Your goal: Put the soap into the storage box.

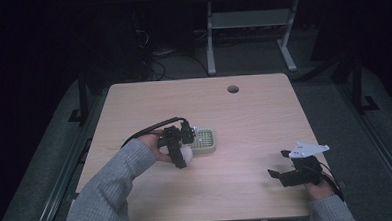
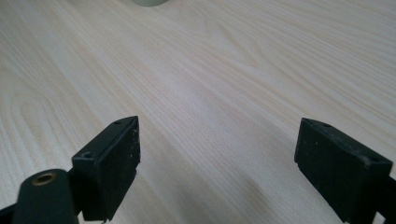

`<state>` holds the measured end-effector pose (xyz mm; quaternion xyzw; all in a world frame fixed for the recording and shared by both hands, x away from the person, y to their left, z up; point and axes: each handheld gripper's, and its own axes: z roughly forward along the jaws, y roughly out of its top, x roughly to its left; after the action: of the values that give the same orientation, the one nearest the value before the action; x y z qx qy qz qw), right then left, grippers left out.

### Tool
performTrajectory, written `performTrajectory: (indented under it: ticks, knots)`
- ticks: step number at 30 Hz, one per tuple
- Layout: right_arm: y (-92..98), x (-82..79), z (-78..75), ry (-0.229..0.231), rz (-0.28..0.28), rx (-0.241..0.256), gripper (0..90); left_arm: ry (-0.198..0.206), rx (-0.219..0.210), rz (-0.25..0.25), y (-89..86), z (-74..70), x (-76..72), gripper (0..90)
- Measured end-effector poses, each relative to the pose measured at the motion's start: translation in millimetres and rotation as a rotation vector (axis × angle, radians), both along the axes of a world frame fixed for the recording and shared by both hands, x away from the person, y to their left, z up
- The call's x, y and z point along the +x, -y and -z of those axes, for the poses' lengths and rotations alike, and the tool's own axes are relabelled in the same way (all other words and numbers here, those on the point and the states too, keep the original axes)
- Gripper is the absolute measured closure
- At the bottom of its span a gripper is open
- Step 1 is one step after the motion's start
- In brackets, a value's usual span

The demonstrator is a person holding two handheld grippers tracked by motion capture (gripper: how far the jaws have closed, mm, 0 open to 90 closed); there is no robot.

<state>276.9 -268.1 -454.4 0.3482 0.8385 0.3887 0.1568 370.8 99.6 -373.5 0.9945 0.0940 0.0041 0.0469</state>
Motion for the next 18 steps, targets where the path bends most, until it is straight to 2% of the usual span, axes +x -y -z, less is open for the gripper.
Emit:
performTrajectory:
  ticks: [18]
  knots:
    - [-0.3,0.2,-0.9,0.006,0.001,0.001,13.6,0.015,0.007,-0.012,7.9,-8.8,21.7,22.9]
